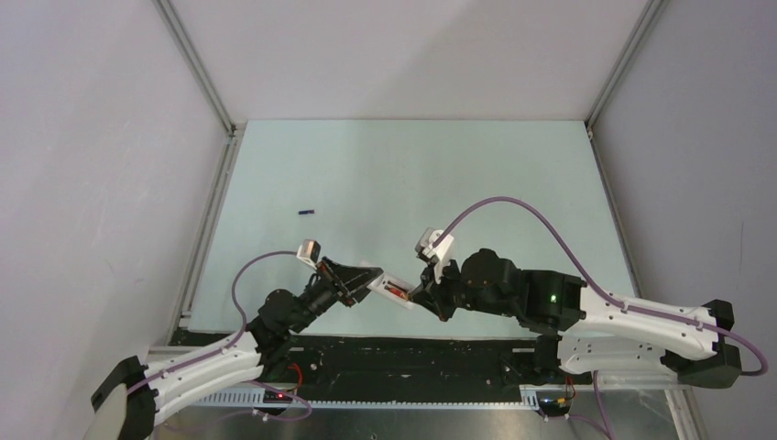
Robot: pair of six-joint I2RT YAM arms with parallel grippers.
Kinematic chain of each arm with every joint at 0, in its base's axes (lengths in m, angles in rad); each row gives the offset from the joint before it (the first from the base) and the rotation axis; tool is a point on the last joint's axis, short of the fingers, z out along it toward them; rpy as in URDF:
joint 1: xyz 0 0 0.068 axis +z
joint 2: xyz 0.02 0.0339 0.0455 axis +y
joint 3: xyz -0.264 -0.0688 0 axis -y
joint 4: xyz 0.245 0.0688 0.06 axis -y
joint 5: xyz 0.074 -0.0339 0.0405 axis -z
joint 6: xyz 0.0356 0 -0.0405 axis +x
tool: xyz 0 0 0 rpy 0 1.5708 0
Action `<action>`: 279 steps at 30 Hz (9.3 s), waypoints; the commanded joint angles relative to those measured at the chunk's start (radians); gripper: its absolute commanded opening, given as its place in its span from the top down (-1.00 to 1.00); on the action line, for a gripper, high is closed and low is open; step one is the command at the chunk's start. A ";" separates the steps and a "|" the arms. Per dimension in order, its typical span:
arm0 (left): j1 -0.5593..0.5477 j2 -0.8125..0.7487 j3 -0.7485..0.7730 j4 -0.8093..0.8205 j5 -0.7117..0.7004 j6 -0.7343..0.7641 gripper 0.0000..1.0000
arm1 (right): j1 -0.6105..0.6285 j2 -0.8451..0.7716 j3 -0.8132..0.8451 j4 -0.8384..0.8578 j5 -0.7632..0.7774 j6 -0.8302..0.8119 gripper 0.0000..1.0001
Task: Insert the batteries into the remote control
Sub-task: Load the battery into the remote control, then move the battery to the center of the board.
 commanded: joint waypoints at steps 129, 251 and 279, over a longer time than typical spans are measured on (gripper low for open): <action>-0.001 -0.318 0.625 -0.891 -0.111 0.643 0.99 | -0.498 1.510 1.244 0.096 -0.475 -0.538 -0.68; 0.003 -0.428 0.574 -0.975 -0.115 0.562 1.00 | -0.485 1.840 1.368 0.446 -0.675 0.363 -0.89; 0.003 -0.509 0.548 -1.004 -0.096 0.528 1.00 | -0.400 1.769 1.341 0.266 -0.336 0.228 -0.11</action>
